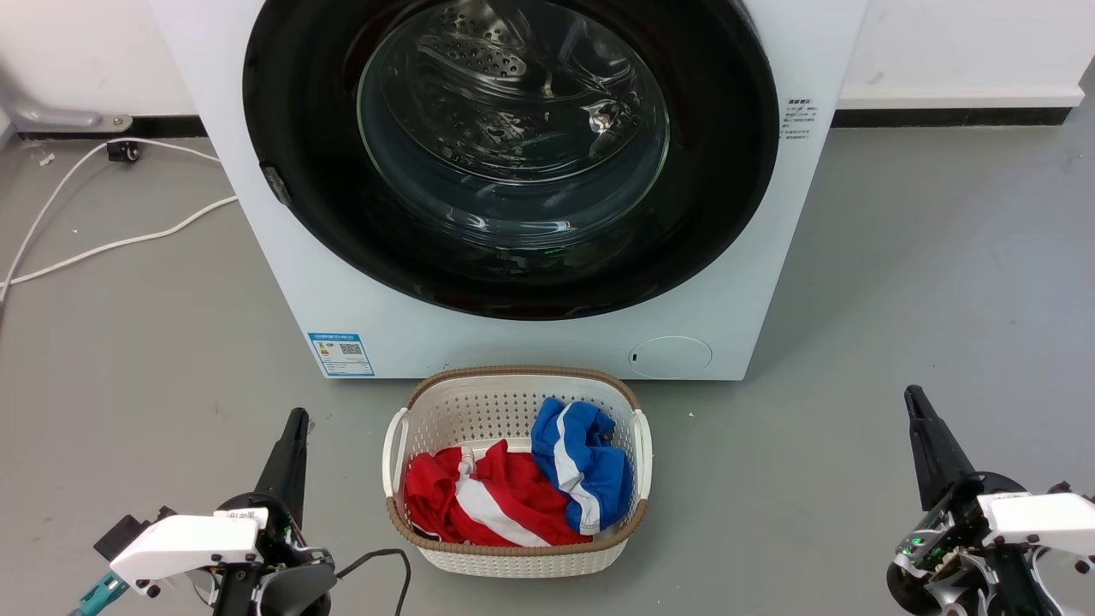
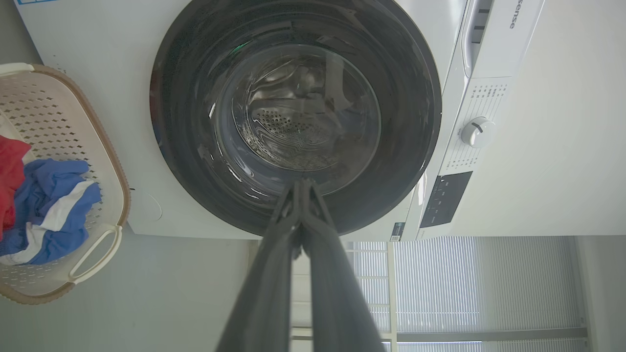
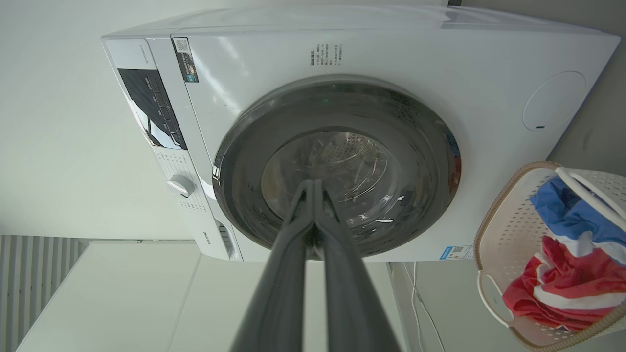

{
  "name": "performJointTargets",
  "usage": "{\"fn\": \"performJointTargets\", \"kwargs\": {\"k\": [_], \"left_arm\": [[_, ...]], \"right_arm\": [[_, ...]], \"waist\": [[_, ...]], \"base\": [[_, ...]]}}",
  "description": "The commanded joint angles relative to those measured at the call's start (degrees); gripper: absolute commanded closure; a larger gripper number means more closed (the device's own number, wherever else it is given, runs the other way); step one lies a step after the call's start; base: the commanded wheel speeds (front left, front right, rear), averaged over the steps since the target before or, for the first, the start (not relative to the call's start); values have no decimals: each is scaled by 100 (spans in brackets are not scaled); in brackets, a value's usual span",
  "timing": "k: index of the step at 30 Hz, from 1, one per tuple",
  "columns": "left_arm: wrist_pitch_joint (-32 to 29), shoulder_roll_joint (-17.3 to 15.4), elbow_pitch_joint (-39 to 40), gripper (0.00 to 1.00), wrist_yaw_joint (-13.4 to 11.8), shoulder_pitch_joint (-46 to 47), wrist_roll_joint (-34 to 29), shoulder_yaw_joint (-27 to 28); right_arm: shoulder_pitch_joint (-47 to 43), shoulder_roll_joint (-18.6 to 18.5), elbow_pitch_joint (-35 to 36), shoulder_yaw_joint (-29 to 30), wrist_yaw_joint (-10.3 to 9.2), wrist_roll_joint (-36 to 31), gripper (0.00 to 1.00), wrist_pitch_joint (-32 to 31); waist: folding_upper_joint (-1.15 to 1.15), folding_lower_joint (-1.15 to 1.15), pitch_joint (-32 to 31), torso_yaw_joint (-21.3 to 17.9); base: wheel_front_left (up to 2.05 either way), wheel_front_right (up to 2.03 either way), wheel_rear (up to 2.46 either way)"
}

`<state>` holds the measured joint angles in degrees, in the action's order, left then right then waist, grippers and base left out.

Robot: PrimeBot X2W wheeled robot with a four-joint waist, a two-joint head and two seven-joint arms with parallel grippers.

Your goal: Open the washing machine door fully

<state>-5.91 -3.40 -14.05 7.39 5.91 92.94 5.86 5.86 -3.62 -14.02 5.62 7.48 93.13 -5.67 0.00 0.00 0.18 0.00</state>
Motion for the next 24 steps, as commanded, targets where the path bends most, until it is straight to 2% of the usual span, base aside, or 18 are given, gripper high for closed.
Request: {"fn": "performJointTargets", "kwargs": {"k": [1, 24], "left_arm": [[-25, 1, -4, 100, 19, 50, -33, 12], [-36, 17, -5, 100, 19, 53, -43, 34]], "right_arm": [[59, 17, -8, 12, 2, -32, 100, -35], [62, 35, -9, 35, 2, -49, 100, -41]], "waist": [[0, 0, 0, 0], [0, 0, 0, 0]], "base": [[0, 0, 0], [0, 0, 0]]}}
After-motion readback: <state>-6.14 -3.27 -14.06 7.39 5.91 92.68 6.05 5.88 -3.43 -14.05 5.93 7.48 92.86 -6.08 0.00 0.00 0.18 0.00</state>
